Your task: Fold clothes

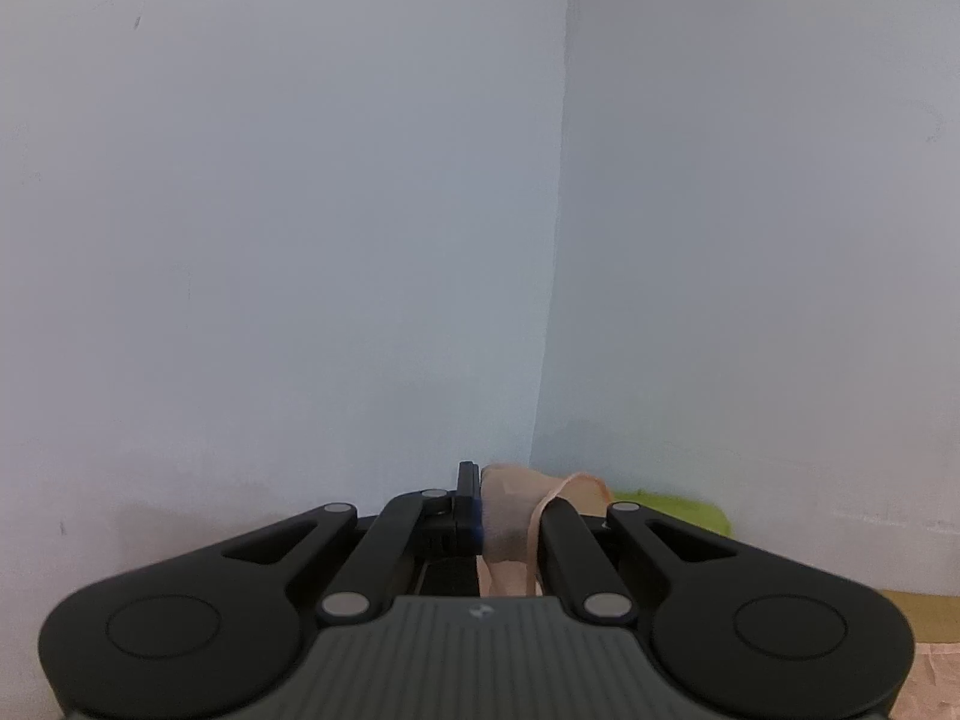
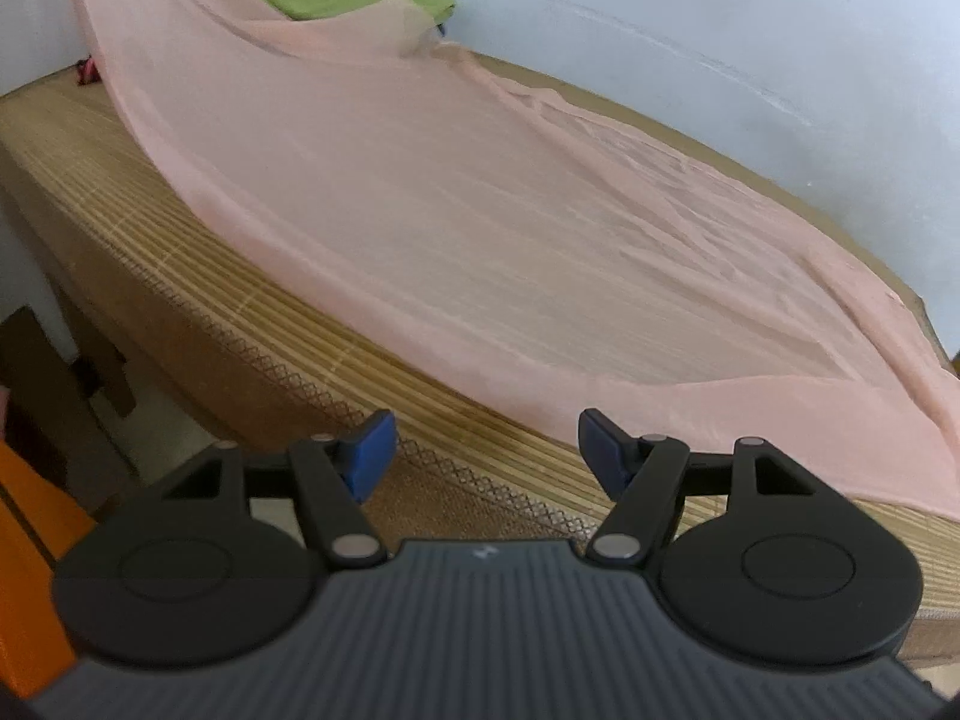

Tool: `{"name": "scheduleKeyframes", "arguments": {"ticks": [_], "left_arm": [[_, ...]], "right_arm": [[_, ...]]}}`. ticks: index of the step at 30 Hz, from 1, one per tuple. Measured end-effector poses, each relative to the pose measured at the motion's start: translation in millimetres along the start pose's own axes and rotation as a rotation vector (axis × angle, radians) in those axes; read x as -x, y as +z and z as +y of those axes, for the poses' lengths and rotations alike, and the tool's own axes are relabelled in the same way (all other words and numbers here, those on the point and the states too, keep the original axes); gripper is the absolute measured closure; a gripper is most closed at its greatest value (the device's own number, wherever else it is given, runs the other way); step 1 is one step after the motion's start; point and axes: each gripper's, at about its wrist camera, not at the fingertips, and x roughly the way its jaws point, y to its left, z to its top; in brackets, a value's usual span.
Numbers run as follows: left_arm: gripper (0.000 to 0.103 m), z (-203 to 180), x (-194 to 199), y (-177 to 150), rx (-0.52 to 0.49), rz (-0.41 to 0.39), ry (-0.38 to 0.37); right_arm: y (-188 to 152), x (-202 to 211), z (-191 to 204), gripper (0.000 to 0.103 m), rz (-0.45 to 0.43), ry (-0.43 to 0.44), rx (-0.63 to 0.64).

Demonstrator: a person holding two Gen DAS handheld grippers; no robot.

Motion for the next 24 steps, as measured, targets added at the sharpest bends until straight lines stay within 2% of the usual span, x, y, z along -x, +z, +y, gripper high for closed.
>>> {"name": "scheduleKeyframes", "arguments": {"ticks": [6, 9, 12, 13, 14, 15, 18, 24], "left_arm": [[0.103, -17, 14, 21, -0.028, -0.078, -0.012], [0.103, -19, 19, 24, -0.030, -0.105, -0.004], [0.103, -18, 22, 19, -0.024, -0.112, 0.012], [0.103, -17, 23, 15, -0.020, -0.111, 0.019], [0.103, -15, 25, 10, -0.016, -0.113, 0.026], [0.103, -13, 29, 4, -0.009, -0.117, 0.034], [0.103, -2, 44, -12, 0.027, -0.131, 0.048], [0.103, 17, 74, -41, 0.087, -0.132, 0.075]], "right_arm": [[11, -31, 26, 0.033, -0.077, -0.135, 0.043], [16, -43, 24, 0.033, -0.101, -0.214, 0.001], [20, -49, 9, 0.037, -0.135, -0.349, -0.108], [22, -47, -3, 0.061, -0.150, -0.385, -0.167], [25, -40, -15, 0.093, -0.165, -0.411, -0.224], [27, -32, -28, 0.097, -0.179, -0.433, -0.279], [38, 4, -63, 0.098, -0.288, -0.581, -0.350], [60, 90, -118, 0.100, -0.493, -0.799, -0.401]]}}
